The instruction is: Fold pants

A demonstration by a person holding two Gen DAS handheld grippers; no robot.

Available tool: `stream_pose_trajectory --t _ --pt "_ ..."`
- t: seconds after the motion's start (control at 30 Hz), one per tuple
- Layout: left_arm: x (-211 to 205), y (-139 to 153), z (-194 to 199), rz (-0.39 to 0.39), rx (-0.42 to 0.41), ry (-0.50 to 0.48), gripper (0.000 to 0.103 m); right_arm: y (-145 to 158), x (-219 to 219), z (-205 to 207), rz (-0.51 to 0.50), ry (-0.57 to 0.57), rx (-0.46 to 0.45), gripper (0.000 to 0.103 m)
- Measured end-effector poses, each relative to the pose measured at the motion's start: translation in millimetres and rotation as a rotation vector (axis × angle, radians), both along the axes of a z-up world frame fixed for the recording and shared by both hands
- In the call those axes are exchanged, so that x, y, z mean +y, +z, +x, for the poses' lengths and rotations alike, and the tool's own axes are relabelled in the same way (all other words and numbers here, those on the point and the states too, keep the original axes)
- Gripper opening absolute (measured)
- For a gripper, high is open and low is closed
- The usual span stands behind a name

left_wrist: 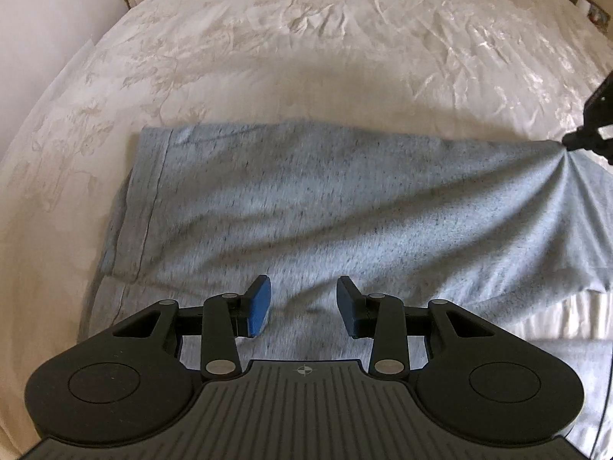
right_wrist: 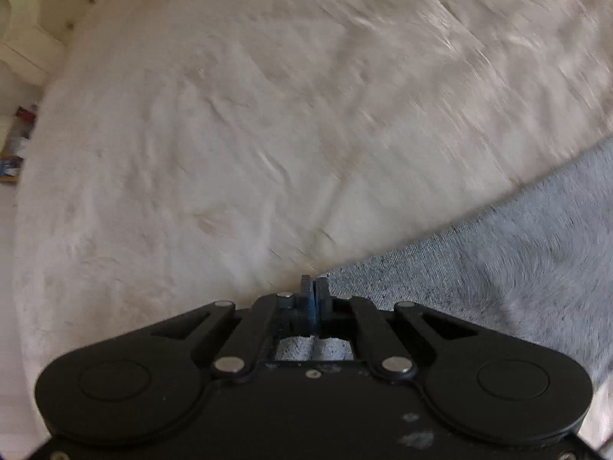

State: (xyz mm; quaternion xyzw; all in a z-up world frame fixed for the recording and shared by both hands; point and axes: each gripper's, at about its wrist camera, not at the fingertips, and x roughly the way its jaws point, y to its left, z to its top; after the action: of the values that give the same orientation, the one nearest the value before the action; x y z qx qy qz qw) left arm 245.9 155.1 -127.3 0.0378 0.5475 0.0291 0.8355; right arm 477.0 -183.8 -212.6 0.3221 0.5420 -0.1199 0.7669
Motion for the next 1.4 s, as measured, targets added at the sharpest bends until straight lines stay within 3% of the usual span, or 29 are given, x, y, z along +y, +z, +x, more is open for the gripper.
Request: stream_pose_trajectory --t 0.07,0.13,0.27,0.47,0.83,1.1,1.4 --pt "-1.3 -0.9 4.9 -0.002 -0.004 -0.005 0.037 0.5 -1.6 5.1 0.011 0.008 0.01 0.003" --pt "-2.0 -1.3 7.7 -0.006 -0.006 -0.007 0.037 -2.5 -4.8 0.1 0.013 0.034 0.036 0.011" --pt "-2.9 0.4 8.2 -0.009 -0.01 -0.007 0.038 1.2 -9.6 -16.5 0.064 0.019 0.002 0.042" --pt "-5.4 15.0 8.8 -0.033 -0.036 -0.035 0.037 43.6 -12.0 -66.1 0.087 0.061 -0.079 0.043" --pt "-29.0 89.7 -0.6 -0.022 -0.23 -0.068 0.037 145.3 -29.6 -116.8 0.087 0.144 -0.226 0.044" --pt "-58.4 171.0 -49.4 -0.002 -0.369 -0.078 0.037 229.5 -48.7 -173.2 0.12 0.24 -0.364 0.046" --pt "-88.0 283.8 -93.9 0.021 -0.582 -0.135 0.037 353.0 -72.3 -236.7 0.132 0.294 -0.58 0.049"
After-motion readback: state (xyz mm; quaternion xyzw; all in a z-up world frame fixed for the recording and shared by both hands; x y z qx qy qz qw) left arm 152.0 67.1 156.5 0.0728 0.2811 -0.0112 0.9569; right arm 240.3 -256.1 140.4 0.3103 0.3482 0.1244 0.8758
